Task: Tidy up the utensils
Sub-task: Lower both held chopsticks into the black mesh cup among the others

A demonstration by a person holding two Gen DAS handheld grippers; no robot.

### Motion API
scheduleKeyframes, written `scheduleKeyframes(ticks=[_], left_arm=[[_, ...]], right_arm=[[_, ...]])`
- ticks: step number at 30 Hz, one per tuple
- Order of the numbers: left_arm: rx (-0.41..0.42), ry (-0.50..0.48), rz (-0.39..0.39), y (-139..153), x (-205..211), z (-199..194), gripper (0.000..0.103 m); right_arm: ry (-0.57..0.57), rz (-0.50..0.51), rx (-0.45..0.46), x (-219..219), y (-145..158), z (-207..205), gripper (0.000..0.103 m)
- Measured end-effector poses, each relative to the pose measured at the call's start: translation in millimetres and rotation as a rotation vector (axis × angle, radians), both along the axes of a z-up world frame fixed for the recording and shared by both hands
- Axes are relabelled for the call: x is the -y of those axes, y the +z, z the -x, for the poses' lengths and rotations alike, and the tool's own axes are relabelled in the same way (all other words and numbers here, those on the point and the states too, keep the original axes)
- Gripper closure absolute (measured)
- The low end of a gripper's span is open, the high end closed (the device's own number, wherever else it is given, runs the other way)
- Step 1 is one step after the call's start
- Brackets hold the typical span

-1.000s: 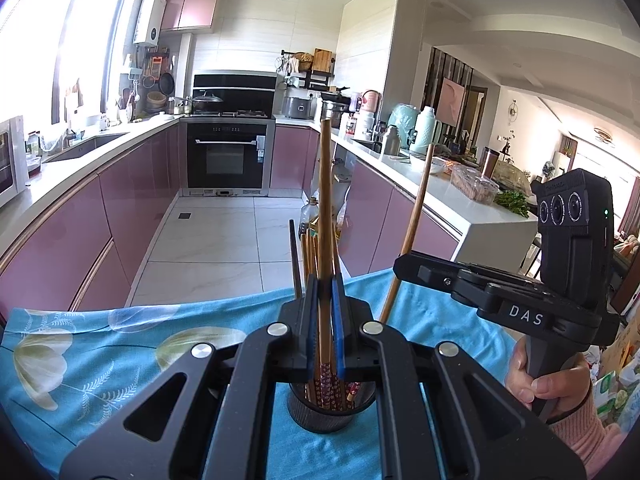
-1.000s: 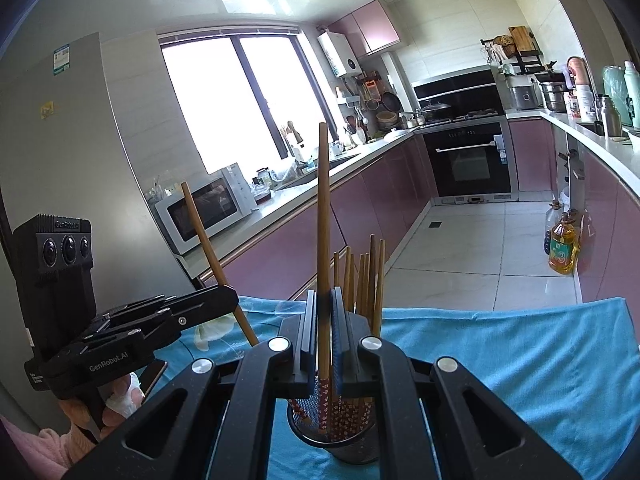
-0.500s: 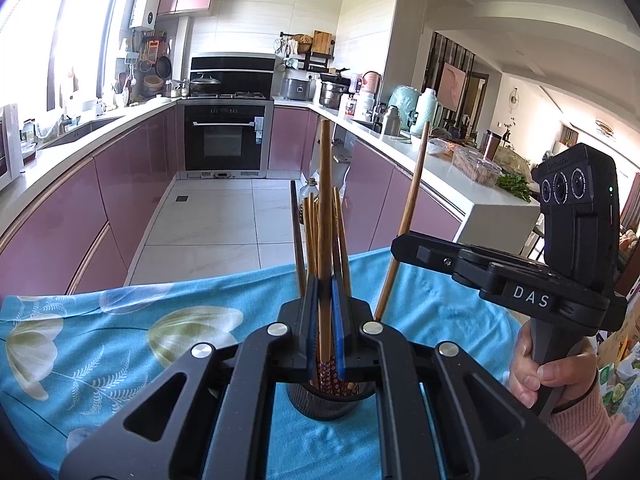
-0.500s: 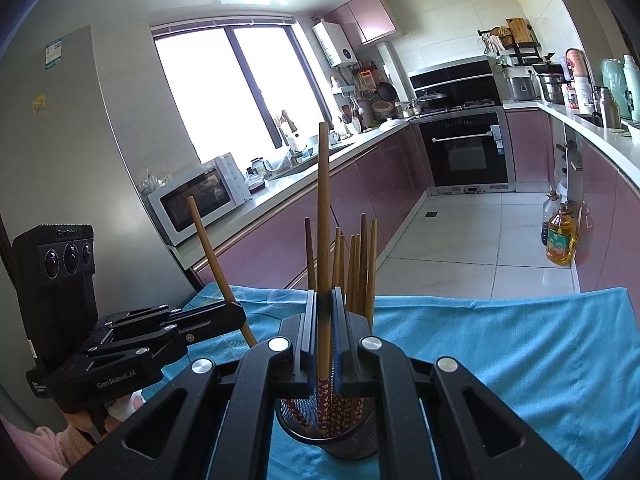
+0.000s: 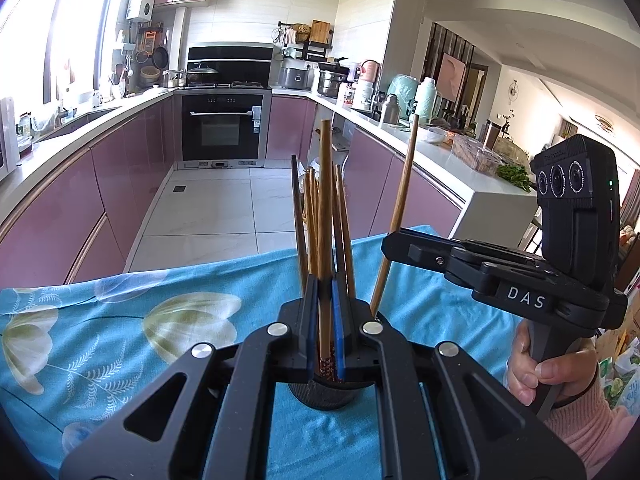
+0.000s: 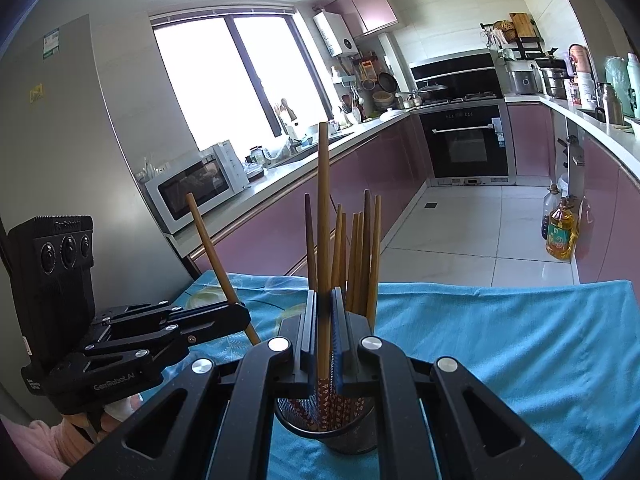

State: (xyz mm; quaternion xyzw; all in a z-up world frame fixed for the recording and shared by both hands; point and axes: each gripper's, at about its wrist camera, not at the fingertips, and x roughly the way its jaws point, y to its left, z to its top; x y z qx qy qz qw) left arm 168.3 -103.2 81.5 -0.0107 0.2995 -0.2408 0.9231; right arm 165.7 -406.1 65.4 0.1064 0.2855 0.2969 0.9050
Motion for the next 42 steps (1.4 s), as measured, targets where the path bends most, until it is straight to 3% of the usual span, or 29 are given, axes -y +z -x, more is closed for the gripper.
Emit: scheduleKeyframes(ticks=[42], left_arm=[[-0.086, 0.014, -0.007, -35.0, 0.9, -49.9, 0.095]], right_arm=[[0.014, 0.049, -0.093, -22.2, -30.6, -23.3, 0.096]])
